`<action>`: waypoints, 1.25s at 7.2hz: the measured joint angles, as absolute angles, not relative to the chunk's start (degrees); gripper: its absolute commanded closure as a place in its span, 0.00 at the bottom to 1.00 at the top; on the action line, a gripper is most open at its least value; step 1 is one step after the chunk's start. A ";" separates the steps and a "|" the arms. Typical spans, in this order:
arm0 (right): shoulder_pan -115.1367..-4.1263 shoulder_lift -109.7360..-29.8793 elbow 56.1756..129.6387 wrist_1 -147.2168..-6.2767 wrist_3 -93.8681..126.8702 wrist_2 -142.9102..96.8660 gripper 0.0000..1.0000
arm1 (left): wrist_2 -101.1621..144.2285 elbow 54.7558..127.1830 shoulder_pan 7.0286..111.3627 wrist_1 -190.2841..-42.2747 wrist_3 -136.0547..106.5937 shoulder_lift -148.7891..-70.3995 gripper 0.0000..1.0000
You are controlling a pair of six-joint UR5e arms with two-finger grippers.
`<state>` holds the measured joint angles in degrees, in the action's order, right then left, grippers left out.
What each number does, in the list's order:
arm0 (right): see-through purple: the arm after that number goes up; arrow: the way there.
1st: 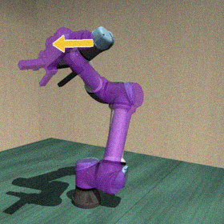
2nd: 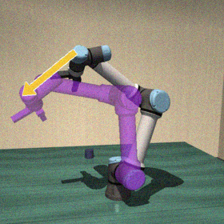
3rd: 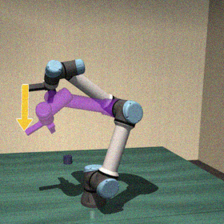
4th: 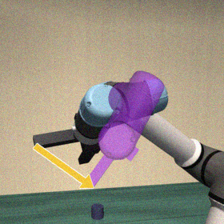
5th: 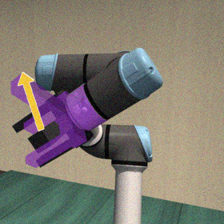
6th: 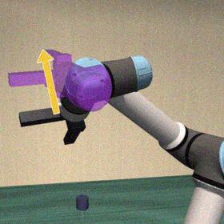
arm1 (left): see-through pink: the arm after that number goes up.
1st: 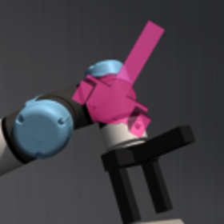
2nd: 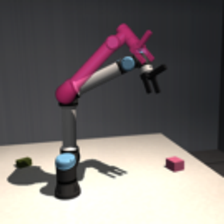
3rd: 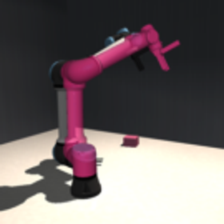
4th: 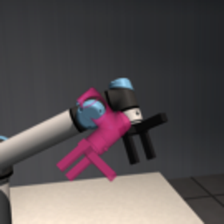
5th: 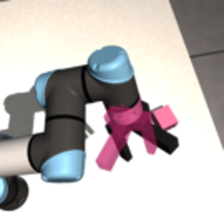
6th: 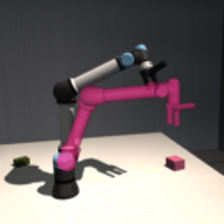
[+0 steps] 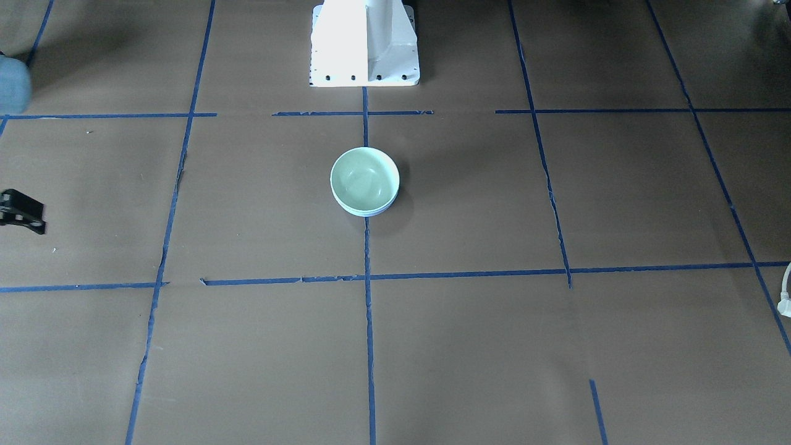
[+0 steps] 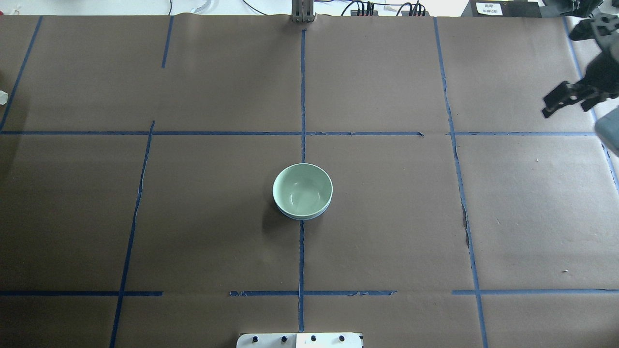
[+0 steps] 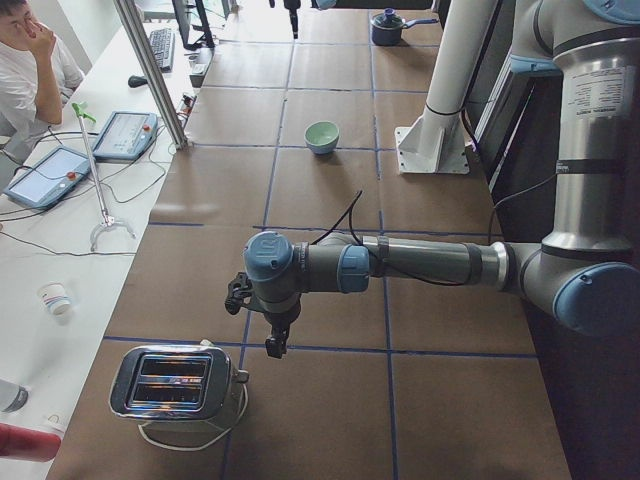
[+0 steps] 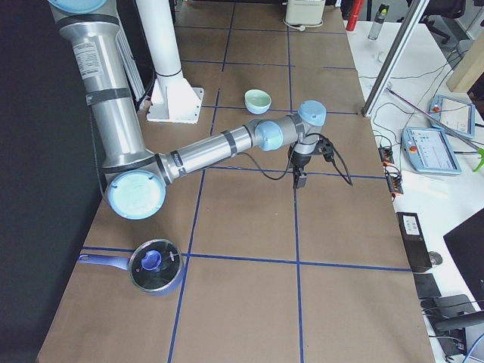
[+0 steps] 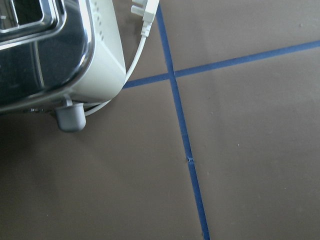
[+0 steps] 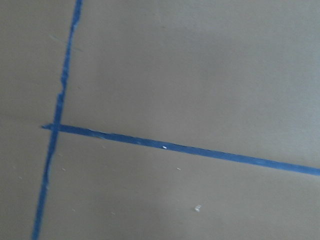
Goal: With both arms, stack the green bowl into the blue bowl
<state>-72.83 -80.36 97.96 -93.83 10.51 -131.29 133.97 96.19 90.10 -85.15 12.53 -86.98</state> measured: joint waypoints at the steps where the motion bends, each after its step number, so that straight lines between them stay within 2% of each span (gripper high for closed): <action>1: -77.93 -85.74 97.99 -93.84 1.69 -132.03 0.00 | 133.77 96.28 89.94 -83.02 12.44 -87.41 0.00; 4: -84.31 -95.65 98.23 -92.49 -5.07 -132.22 0.00 | 133.54 96.55 89.83 -80.30 12.94 -87.72 0.00; 9: -84.90 -98.42 97.96 -92.29 -5.45 -132.23 0.00 | 133.59 96.65 89.83 -80.24 12.93 -87.68 0.00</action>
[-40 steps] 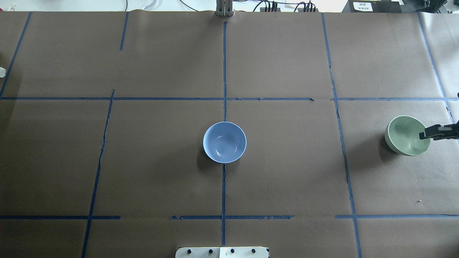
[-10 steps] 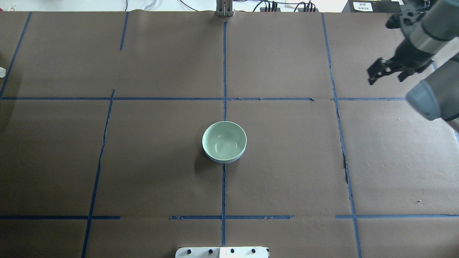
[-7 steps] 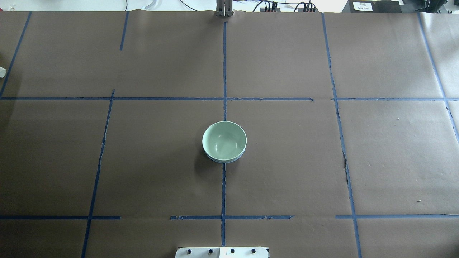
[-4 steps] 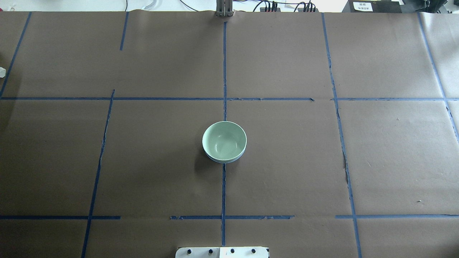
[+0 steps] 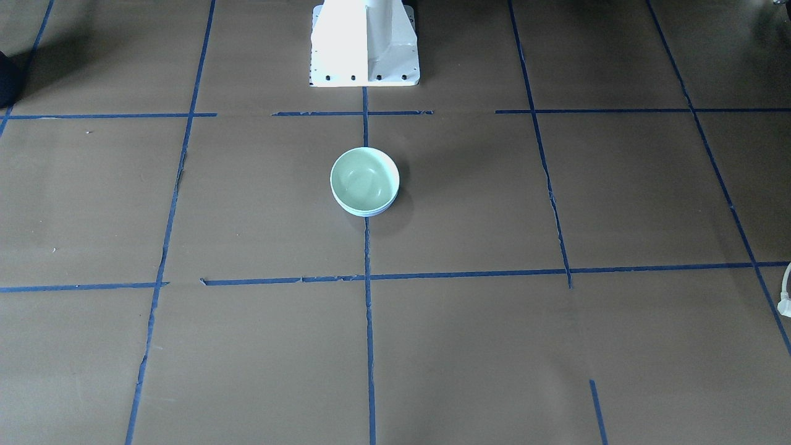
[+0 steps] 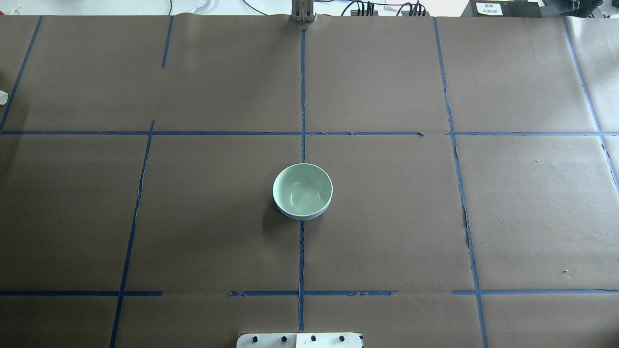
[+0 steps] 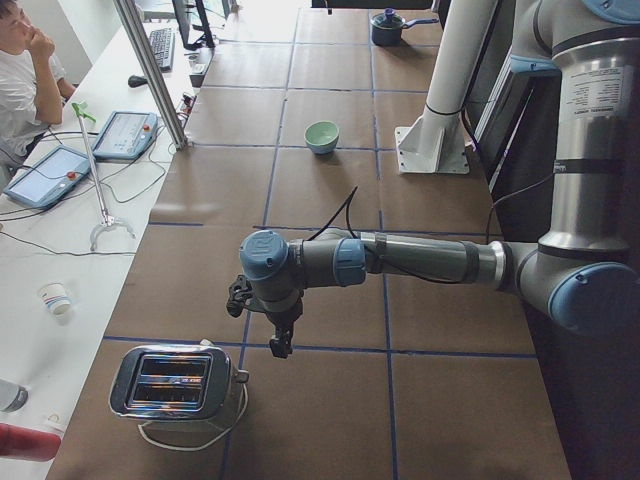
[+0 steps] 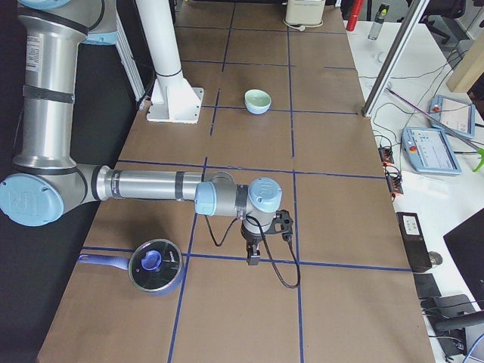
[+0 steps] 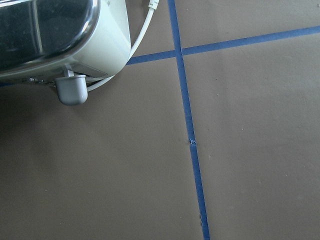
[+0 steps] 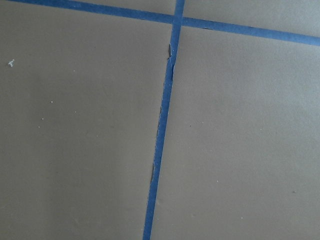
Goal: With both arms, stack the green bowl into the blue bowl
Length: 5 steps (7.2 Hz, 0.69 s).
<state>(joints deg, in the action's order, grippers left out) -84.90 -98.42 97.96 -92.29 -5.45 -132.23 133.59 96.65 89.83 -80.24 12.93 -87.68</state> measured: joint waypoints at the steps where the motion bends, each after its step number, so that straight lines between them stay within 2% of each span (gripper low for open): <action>1: -84.90 -98.51 97.91 -92.29 -5.45 -132.30 0.00 | 133.62 96.67 89.83 -80.24 12.92 -87.68 0.00; 5: -84.90 -98.87 97.34 -92.23 -5.52 -132.36 0.00 | 133.62 96.71 89.83 -80.24 12.92 -87.63 0.00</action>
